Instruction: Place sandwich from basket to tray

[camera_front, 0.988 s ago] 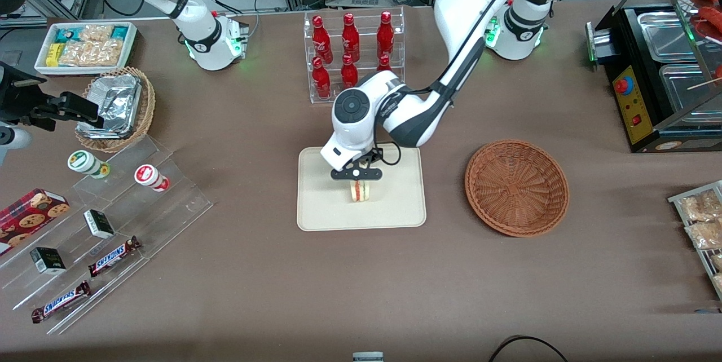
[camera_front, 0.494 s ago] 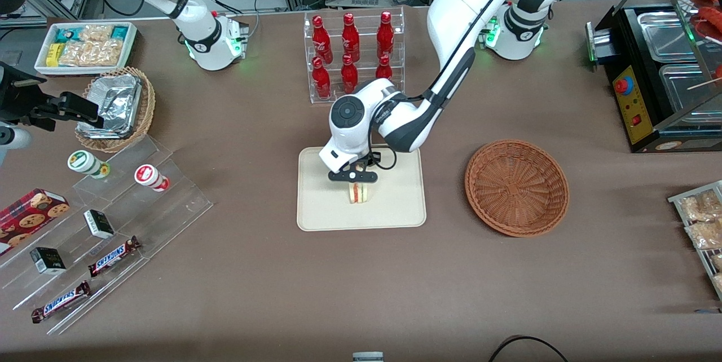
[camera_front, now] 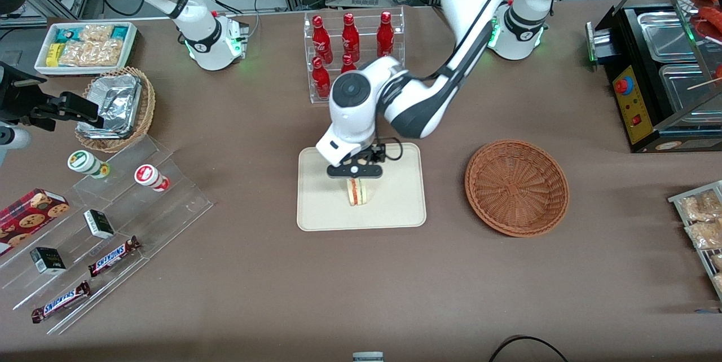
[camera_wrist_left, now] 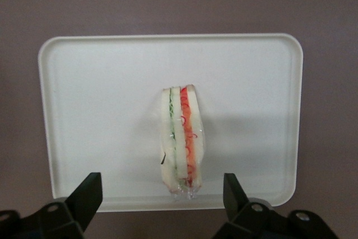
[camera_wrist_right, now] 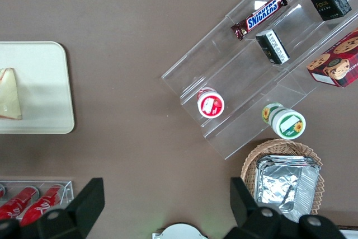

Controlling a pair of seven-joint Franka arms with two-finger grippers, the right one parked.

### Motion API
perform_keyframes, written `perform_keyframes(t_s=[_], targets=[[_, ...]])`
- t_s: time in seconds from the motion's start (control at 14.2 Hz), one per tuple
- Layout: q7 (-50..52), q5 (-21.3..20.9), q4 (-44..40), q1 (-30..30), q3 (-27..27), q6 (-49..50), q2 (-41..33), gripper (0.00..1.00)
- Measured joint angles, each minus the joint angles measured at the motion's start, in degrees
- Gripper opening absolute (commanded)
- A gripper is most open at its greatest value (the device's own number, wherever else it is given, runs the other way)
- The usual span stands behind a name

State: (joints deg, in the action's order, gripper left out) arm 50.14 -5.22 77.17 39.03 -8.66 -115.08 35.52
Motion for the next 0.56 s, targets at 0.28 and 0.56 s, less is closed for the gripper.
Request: perform_keyframes(t_s=[0.28, 0.56], targets=[[0.3, 2.8, -0.1, -6.4, 0.3, 7.3, -9.2, 1.0], [-0.9, 3.5, 0.6, -15.9, 0.6, 17.3, -18.3, 1.0]])
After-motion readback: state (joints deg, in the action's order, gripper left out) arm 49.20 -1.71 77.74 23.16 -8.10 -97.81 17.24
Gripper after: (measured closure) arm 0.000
